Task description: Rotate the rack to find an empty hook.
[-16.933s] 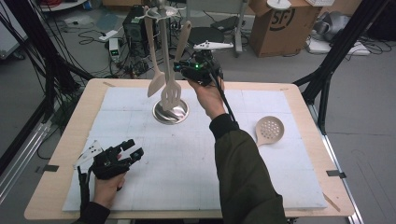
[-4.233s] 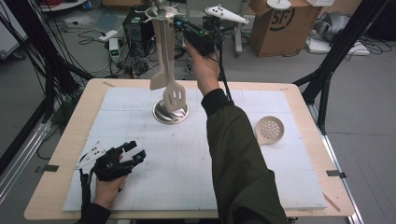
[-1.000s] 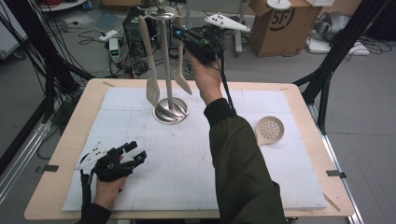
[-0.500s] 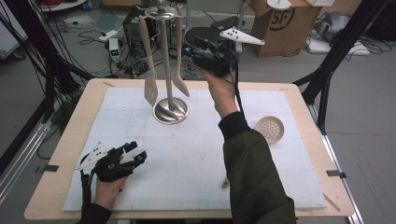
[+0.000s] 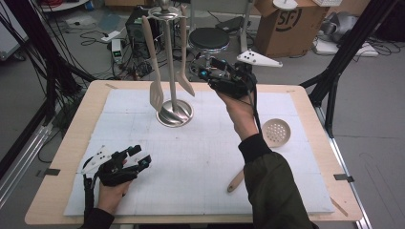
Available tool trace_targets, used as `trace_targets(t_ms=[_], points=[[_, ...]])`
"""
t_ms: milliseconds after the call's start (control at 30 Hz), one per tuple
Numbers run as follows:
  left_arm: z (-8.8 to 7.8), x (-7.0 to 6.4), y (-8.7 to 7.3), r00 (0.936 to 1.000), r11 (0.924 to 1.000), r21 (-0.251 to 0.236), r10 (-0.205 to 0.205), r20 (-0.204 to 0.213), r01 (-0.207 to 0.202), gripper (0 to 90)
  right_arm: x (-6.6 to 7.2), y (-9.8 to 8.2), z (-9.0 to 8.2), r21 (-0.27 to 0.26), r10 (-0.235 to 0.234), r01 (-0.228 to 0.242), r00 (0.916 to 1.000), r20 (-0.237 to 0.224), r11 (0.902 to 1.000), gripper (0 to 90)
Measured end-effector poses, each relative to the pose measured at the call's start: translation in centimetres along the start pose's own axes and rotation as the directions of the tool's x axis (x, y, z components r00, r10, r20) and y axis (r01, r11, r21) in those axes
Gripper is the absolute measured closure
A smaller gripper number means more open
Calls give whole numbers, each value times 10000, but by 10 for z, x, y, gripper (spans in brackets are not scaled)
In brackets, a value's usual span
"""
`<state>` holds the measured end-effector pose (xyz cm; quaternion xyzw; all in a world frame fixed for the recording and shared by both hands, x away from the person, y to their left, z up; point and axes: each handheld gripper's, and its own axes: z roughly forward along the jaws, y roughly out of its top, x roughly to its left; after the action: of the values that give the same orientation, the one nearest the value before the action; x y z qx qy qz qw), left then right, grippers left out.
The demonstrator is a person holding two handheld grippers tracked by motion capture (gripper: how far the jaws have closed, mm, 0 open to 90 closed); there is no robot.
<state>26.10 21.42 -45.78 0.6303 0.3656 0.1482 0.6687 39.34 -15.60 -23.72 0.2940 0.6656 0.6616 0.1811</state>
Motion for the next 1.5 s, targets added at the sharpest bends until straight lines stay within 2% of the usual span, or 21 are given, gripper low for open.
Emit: trace_targets(t_ms=[133, 333, 600, 800, 933, 1000, 1133, 1367, 1433, 1500], points=[[0, 0, 0, 10000, 10000, 27, -14, 28, 14, 327, 1, -6, -12, -36, -14, 14, 10000, 22, 10000, 337], [1, 0, 0, 10000, 10000, 57, -38, 37, 38, 326, 0, -22, -32, 423, 2, -2, 10000, -9, 9991, 332], [3, 1, 0, 10000, 9999, 140, -11, 78, 10, 326, -2, -38, -60, 435, 181, -194, 9994, 287, 9989, 330], [3, 1, 0, 10000, 9999, 144, -23, 81, 22, 326, -5, -52, -74, 519, 345, -367, 9985, 422, 9980, 330], [3, 1, 0, 9999, 9999, 108, -90, 70, 89, 328, -7, -64, -85, 397, 483, -505, 9973, 544, 9979, 324], [3, 1, 0, 9999, 9999, 136, -94, 88, 93, 328, -9, -70, -89, 579, 496, -536, 9964, 683, 9969, 314], [3, 1, 0, 9999, 9999, 137, -83, 73, 82, 328, -10, -83, -99, 564, 619, -666, 9947, 817, 9962, 313], [3, 2, 0, 9999, 9998, 177, -46, 95, 44, 328, -13, -96, -112, 601, 588, -645, 9941, 912, 9961, 311], [3, 2, 0, 9999, 9998, 174, -59, 89, 57, 328, -13, -98, -115, 756, 673, -744, 9934, 929, 9944, 300], [3, 1, 0, 9999, 9998, 181, -55, 88, 54, 328, -13, -100, -117, 815, 579, -653, 9942, 910, 9945, 300]])
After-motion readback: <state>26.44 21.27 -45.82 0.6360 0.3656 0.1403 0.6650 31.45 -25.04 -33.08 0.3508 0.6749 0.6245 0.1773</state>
